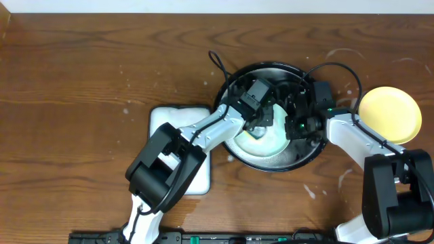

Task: Clean dirty plates on tray and stack at the side
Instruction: 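Scrub the pale green plate with the sponge while right gripper holds rim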

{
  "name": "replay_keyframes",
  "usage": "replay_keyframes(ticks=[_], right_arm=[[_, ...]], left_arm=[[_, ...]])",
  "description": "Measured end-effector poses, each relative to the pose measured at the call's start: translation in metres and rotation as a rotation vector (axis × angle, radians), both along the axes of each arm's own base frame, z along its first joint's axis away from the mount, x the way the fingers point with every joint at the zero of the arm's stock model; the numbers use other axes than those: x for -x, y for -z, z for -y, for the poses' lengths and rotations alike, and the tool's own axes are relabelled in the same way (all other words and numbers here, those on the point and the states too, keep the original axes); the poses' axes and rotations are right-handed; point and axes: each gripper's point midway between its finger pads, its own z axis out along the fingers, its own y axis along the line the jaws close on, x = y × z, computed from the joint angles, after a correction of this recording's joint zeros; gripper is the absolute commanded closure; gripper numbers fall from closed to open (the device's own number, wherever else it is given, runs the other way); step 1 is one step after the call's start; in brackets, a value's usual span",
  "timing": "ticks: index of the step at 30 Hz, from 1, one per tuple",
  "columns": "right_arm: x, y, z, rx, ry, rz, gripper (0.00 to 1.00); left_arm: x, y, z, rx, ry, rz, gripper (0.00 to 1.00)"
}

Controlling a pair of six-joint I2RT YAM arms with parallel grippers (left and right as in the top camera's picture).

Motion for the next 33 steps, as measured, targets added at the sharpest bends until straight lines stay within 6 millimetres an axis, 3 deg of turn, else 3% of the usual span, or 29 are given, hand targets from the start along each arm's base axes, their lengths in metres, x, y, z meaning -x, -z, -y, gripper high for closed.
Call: replay_keyframes(ticks=[7, 13, 17, 22, 33], right_arm=[[0.001, 0.000, 0.001, 0.005, -0.009, 0.000, 0.99], [0.002, 0.000, -0.002, -0.009, -0.025, -0.005, 0.99], [0.004, 0.000, -0.005, -0.021, -0.032, -0.010, 0.99], [0.005, 0.000, -0.006, -0.026, -0.036, -0.013, 0.99], [0.006, 0.000, -0.007, -0.033, -0.038, -0.016, 0.99]], left_arm=[[0.026, 0.002, 0.016, 0.033, 0.053, -0.079, 0.92], [0.030, 0.004, 0.000, -0.056, 0.042, -0.098, 0.92], [0.023, 0.005, -0.022, -0.154, 0.015, -0.060, 0.92], [-0.001, 0.005, -0.055, -0.243, -0.005, -0.008, 0.93], [0.000, 0.004, -0.052, -0.211, -0.006, -0.027, 0.93]])
